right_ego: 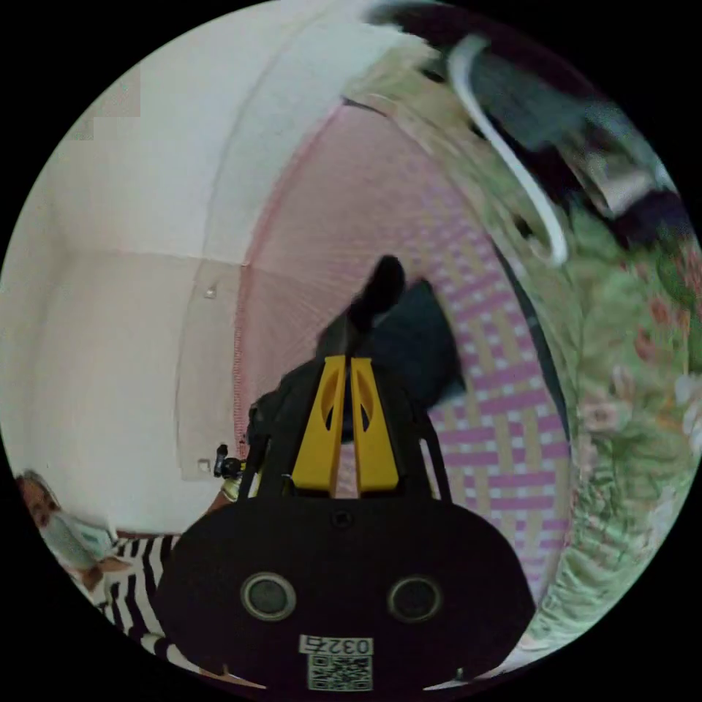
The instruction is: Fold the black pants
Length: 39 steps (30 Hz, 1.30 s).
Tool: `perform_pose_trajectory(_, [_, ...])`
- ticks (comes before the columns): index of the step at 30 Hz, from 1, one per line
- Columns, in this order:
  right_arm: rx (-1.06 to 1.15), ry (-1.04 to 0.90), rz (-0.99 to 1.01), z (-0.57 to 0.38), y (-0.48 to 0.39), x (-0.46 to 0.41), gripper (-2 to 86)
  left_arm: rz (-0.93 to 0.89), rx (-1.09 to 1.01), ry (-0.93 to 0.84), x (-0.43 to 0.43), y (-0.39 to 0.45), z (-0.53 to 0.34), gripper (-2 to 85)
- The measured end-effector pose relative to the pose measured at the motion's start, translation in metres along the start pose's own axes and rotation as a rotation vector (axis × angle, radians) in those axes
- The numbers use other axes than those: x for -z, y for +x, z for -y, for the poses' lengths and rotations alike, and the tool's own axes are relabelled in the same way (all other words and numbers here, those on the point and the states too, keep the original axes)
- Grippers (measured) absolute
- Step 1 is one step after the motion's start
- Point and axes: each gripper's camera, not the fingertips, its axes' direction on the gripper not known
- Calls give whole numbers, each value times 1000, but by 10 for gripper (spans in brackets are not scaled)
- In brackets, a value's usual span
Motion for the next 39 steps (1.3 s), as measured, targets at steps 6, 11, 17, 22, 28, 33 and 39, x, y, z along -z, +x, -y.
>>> perform_pose_trajectory(6, [-112, 15, 26, -10, 64, -27, -10, 10, 2, -17, 12, 6, 4, -9])
perform_pose_trajectory(11, [-91, 13, -45, -2, 59, -30, -9, 9, 0, -31, 20, 10, 6, -9])
perform_pose_trajectory(17, [-123, 72, -37, -10, 89, -46, 34, -25, 32, 2, 27, 11, -1, -9])
perform_pose_trajectory(22, [-155, 167, -104, -13, 96, -43, 97, -48, 64, 31, 32, 14, -8, -9])
perform_pose_trajectory(28, [-142, 92, -45, 9, 106, -94, 47, -68, 86, 59, 36, 19, -17, -9])
perform_pose_trajectory(33, [-127, 113, -107, 1, 115, -98, 21, -67, 101, 91, 36, 36, -29, -9])
perform_pose_trajectory(39, [-160, 126, -259, -24, 157, -84, 36, -182, 34, 117, 10, 105, -42, -10])
